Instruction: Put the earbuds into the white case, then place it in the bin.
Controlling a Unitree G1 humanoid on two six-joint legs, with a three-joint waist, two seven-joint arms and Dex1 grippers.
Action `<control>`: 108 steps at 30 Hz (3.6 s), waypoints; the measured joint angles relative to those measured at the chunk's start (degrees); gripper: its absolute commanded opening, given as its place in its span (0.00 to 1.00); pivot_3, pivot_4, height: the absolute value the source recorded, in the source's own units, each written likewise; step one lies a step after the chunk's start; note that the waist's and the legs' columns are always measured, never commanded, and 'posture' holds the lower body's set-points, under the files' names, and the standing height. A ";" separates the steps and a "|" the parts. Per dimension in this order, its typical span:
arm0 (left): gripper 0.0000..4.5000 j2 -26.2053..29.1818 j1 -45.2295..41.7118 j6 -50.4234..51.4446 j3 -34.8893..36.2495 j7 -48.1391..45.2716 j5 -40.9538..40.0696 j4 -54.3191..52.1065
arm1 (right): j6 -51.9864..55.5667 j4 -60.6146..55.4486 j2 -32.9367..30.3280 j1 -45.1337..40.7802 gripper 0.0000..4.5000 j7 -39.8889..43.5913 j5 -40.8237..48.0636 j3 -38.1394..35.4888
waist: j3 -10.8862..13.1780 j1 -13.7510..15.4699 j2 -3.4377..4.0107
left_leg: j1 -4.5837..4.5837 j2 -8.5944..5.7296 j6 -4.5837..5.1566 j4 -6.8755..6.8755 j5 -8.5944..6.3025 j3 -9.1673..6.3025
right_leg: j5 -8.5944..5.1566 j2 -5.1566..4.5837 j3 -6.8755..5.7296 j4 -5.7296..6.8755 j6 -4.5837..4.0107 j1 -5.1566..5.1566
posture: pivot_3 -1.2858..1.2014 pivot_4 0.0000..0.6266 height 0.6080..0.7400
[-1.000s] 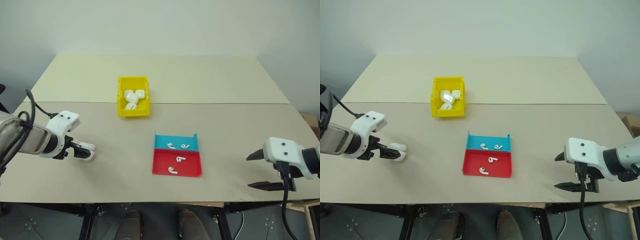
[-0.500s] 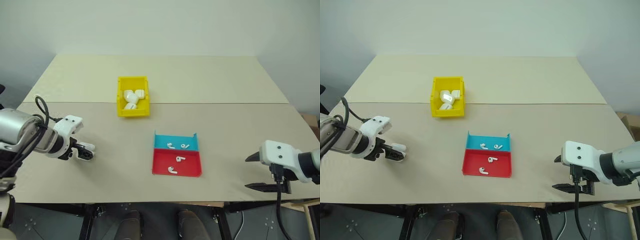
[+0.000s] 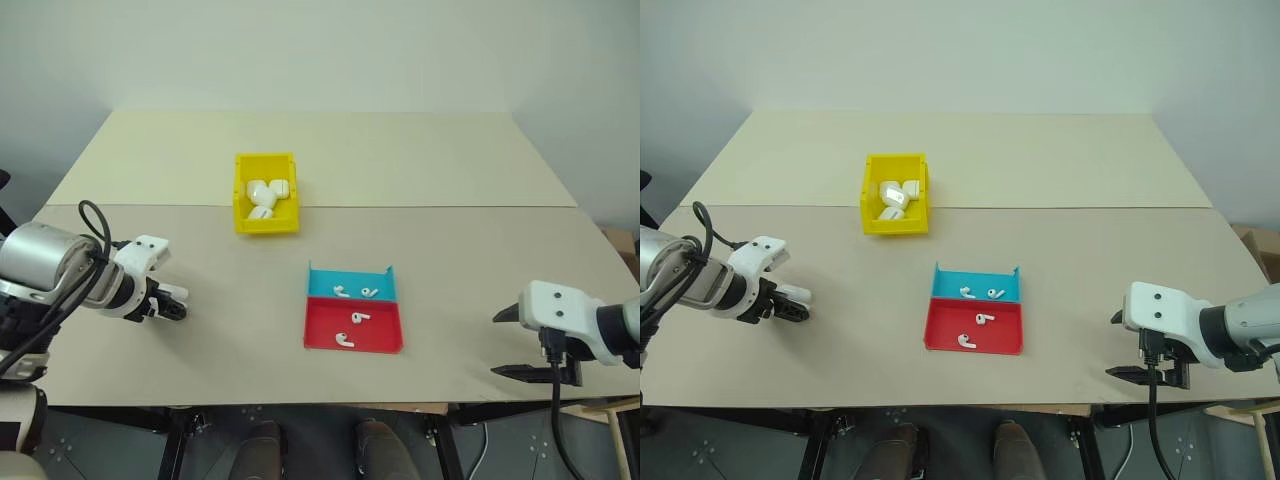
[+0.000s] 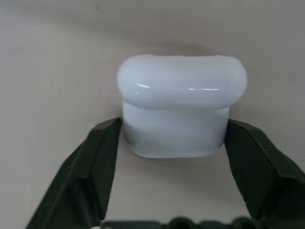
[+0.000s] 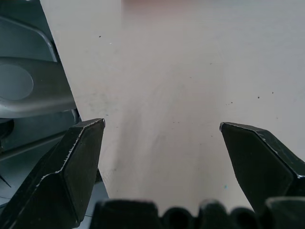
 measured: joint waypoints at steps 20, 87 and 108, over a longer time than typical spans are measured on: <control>0.61 -17.44 25.74 -55.97 20.97 -9.28 12.01 -31.19 | -4.73 8.80 4.18 -37.84 1.00 4.88 -4.98 20.98 | 0.01 -1.51 0.02 | -0.01 0.11 -0.01 0.06 0.00 0.15 | 0.18 -0.04 0.05 -0.11 -0.17 -0.03 | 0.52 0.24 1.00; 0.61 -29.42 52.11 -106.45 16.20 -22.89 25.26 -24.47 | -38.22 52.10 43.84 -69.31 0.55 13.95 -40.90 55.48 | -0.10 -0.47 0.23 | 0.06 0.24 0.05 0.08 -0.04 0.21 | 0.30 -0.01 -0.06 0.00 -0.22 -0.08 | 0.52 0.24 1.00; 0.61 -29.03 52.58 -104.43 15.81 -22.00 26.56 -26.12 | -43.11 52.30 43.68 -69.34 0.55 13.52 -41.19 55.42 | -0.10 -0.51 0.23 | 0.11 0.25 0.05 0.01 -0.03 0.21 | 0.29 -0.02 -0.06 0.00 -0.25 -0.07 | 0.52 0.24 1.00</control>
